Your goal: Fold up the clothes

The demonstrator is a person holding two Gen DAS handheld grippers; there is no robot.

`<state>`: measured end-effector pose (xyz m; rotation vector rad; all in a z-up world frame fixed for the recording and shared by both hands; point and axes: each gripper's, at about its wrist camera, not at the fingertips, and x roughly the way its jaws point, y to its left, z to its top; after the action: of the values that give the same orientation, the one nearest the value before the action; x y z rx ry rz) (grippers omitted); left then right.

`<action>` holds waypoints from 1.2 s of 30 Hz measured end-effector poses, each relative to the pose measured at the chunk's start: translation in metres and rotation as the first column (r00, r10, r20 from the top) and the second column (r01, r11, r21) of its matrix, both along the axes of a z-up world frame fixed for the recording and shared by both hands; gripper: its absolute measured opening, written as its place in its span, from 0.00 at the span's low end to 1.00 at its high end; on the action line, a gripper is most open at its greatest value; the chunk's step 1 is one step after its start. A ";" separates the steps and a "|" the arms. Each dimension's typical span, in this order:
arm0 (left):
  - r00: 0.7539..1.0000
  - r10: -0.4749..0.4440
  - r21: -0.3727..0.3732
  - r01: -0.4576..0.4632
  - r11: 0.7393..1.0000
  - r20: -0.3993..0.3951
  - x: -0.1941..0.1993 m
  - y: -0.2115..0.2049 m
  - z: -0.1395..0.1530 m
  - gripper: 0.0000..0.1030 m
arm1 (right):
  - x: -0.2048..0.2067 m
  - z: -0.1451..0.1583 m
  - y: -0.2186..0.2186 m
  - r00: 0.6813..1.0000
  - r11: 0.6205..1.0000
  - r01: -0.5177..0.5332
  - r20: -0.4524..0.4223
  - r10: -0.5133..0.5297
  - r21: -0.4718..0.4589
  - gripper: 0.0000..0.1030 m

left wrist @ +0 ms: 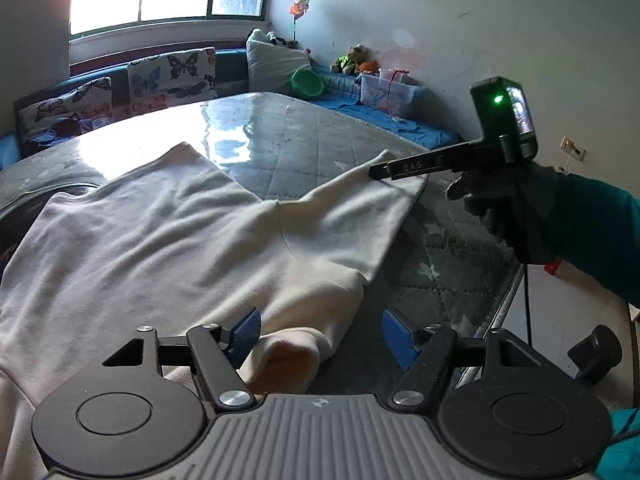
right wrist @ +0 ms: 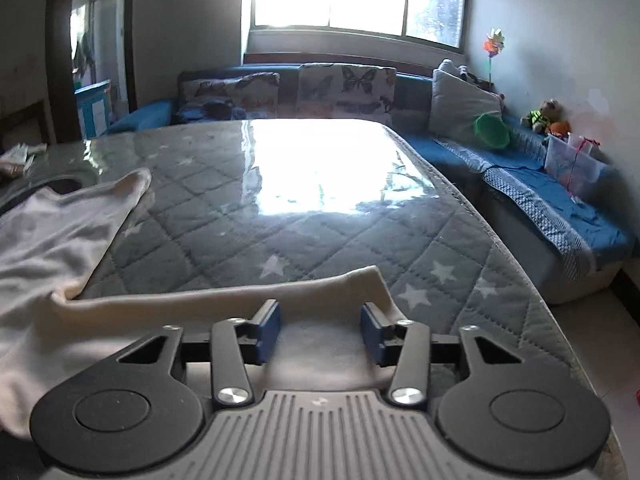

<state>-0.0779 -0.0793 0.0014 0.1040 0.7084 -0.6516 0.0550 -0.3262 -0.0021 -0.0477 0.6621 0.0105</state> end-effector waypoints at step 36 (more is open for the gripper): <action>0.995 -0.097 -0.022 0.097 0.995 -0.010 -0.009 0.019 -0.003 0.15 | -0.016 0.005 0.064 0.951 0.955 -0.296 -0.082 0.297 0.015 0.73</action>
<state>-0.0871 -0.0607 -0.0019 0.1157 0.7106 -0.7529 0.0388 -0.2619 0.0026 -0.1450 0.7339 0.3048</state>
